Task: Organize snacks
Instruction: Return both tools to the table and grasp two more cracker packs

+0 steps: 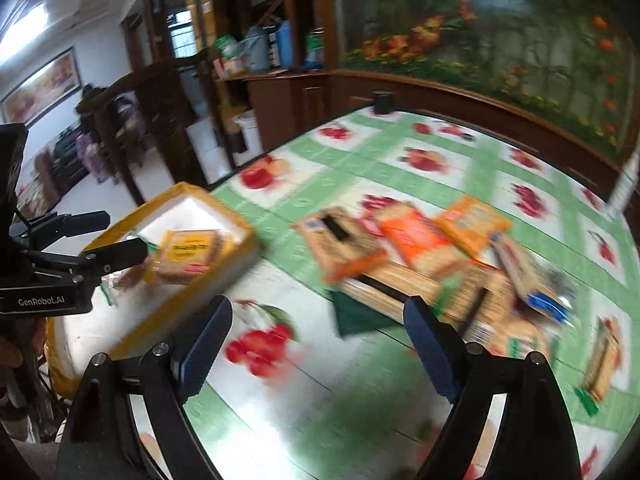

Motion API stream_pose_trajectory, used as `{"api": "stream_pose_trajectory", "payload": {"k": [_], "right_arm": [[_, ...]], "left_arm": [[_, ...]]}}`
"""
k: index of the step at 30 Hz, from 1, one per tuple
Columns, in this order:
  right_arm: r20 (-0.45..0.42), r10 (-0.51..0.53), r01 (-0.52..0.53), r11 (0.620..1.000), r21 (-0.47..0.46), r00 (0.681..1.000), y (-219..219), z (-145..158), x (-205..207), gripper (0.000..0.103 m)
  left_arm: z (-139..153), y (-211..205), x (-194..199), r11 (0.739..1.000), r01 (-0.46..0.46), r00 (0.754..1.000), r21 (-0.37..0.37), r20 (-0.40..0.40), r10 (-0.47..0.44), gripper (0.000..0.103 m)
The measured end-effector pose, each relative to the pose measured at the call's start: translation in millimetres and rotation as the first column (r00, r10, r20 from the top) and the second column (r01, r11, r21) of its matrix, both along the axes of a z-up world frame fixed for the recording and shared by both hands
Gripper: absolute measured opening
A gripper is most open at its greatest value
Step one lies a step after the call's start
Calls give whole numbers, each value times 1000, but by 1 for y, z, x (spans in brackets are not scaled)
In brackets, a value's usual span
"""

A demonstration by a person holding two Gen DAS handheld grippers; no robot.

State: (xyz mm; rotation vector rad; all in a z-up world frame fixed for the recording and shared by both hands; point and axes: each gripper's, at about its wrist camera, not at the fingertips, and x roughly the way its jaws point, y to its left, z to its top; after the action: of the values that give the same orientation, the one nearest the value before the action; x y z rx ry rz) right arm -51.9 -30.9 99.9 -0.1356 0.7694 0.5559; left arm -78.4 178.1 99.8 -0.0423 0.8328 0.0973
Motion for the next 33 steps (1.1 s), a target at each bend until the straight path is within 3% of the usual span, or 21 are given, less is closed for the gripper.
{"api": "stream_pose_trajectory", "payload": {"k": [10,17,26,30,33], "right_arm": [[7,-165,164,986,4,986,-80,-9,-6,90],[-14,-209,210,978,23,978,-113,-19,-5,92],[-42,-216,218,975,45,976,-129,-28,1,93],[-54,-212,214,975,50,976,-133,-31,3,93],[-63,-211,214,975,52,975,-135,-34,5,93]], "left_arm": [[-7,-64,20,997,74,997,5,-1,-74,88],[-18,-88,38,997,79,997,-7,-26,-79,89],[-27,-85,92,986,-17,996,-169,-85,2,89],[-40,-78,122,952,-120,985,-281,-156,78,89],[-52,-77,138,934,-190,971,-303,-198,134,89]]}}
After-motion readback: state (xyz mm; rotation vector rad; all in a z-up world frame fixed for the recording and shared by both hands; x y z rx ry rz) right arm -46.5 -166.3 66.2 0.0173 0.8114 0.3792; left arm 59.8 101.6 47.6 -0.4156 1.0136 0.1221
